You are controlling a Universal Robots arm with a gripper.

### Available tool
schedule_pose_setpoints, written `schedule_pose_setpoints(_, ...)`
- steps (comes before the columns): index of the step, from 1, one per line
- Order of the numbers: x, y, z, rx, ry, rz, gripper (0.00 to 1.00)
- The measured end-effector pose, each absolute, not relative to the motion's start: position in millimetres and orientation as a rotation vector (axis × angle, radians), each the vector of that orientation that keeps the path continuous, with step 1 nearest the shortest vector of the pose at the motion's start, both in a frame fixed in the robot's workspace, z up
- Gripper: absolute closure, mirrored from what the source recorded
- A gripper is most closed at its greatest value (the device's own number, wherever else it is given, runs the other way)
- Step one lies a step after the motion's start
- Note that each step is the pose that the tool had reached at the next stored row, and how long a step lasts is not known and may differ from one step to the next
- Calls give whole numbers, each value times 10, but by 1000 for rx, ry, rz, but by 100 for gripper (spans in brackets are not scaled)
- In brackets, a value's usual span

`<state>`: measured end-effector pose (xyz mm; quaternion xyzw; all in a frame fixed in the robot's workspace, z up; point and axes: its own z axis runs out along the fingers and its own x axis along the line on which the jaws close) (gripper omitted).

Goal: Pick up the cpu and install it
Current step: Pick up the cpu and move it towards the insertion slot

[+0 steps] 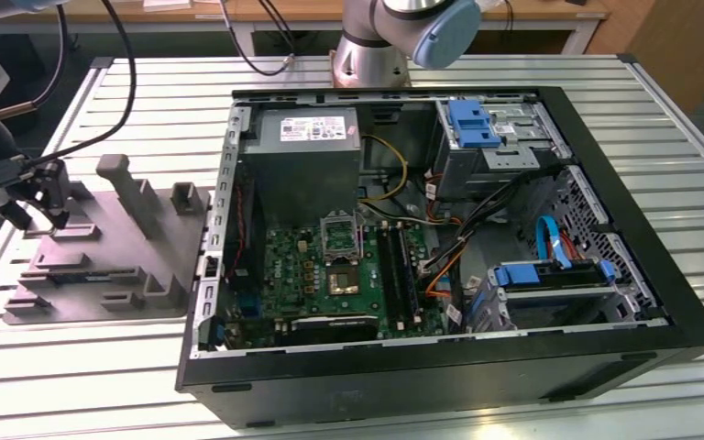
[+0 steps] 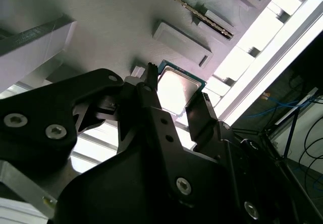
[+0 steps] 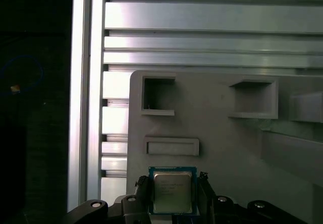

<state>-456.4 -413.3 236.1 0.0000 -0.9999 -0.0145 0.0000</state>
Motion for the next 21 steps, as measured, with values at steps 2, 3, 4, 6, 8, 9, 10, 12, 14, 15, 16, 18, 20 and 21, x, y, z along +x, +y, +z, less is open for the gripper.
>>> schedule_pose_setpoints(2, -4564, -4133, 2431, 0, -3141, -45, 53)
schedule_pose_setpoints(3, -4564, -4133, 2443, 0, -3141, -45, 53)
schedule_pose_setpoints(4, -4564, -4133, 2451, 0, -3141, -46, 53)
schedule_pose_setpoints(6, -4564, -4133, 2456, 0, -3141, -46, 53)
schedule_pose_setpoints(8, -4564, -4133, 2457, 0, -3142, -46, 53)
schedule_pose_setpoints(9, -4564, -4133, 2458, 0, -3141, -46, 53)
schedule_pose_setpoints(10, -4564, -4133, 2460, 0, -3141, -46, 53)
schedule_pose_setpoints(12, -4564, -4133, 2462, 0, -3141, -46, 53)
schedule_pose_setpoints(14, -4564, -4133, 2468, 0, -3141, -45, 53)
schedule_pose_setpoints(15, -4564, -4133, 2472, 0, -3141, -45, 53)
schedule_pose_setpoints(16, -4564, -4133, 2476, 0, -3141, -45, 53)
schedule_pose_setpoints(18, -4564, -4133, 2487, 0, -3141, -45, 53)
schedule_pose_setpoints(20, -4564, -4133, 2496, 0, -3141, -46, 53)
schedule_pose_setpoints(21, -4564, -4133, 2503, 0, -3141, -46, 53)
